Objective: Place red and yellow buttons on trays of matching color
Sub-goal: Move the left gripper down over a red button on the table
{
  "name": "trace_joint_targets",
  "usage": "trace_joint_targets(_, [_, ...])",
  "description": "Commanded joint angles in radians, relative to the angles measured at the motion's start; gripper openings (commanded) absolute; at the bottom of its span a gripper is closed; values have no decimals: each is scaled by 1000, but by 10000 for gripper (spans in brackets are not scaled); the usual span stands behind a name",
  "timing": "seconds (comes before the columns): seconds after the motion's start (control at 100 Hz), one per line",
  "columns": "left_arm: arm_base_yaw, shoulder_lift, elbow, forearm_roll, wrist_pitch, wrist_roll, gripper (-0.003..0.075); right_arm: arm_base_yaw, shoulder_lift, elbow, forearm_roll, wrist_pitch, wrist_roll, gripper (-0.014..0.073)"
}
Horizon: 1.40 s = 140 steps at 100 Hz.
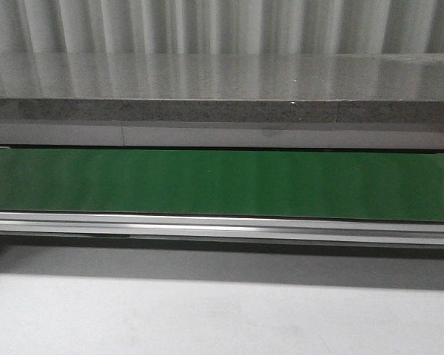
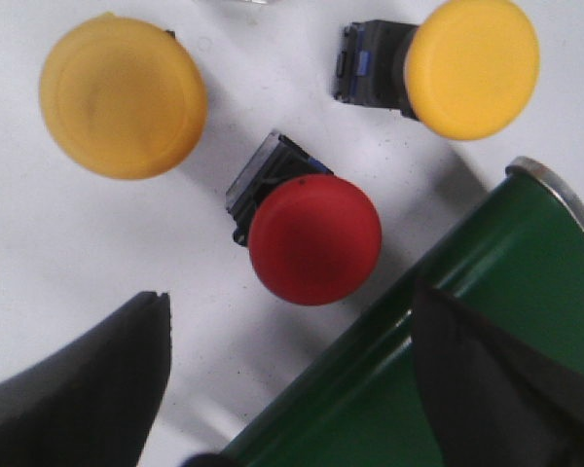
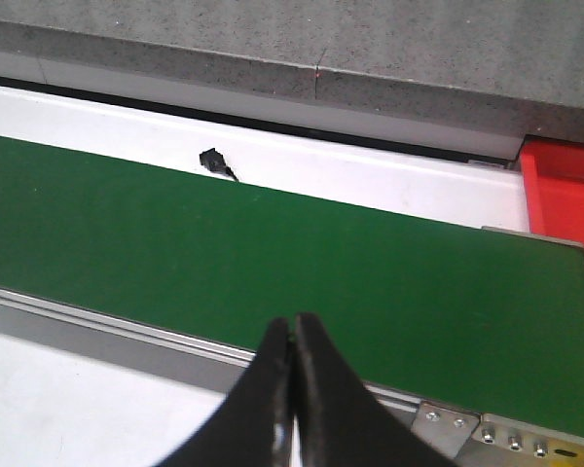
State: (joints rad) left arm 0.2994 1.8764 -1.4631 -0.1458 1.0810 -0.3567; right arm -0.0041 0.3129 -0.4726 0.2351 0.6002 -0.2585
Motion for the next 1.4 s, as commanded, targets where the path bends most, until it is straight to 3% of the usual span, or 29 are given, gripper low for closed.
trace_joint_targets(0.0, [3,-24,-50,-14,4,-36,501,0,7,-26,6,-66,-11,-66])
trace_joint_targets(0.4, [3,42,-70,-10,-35,-69,492,0,7,-26,6,-66,-11,-66])
trace_joint_targets(0.69, [3,43,-70,-10,-64,-69,254,0,7,-26,6,-66,-11,-66])
trace_joint_targets(0.78, [3,43,-70,-10,-66,-69,211,0,7,-26,6,-66,-11,-66])
trace_joint_targets(1.04, [3,-1,-70,23,-49,52,209,0,7,-26,6,-66,-11,-66])
trace_joint_targets(1.24, [-20,-115,-70,146,-24,155,209,0,7,-26,6,-66,-11,-66])
trace_joint_targets(1.39, [-39,-206,-53,146,6,234,209,0,7,-26,6,-66,-11,-66])
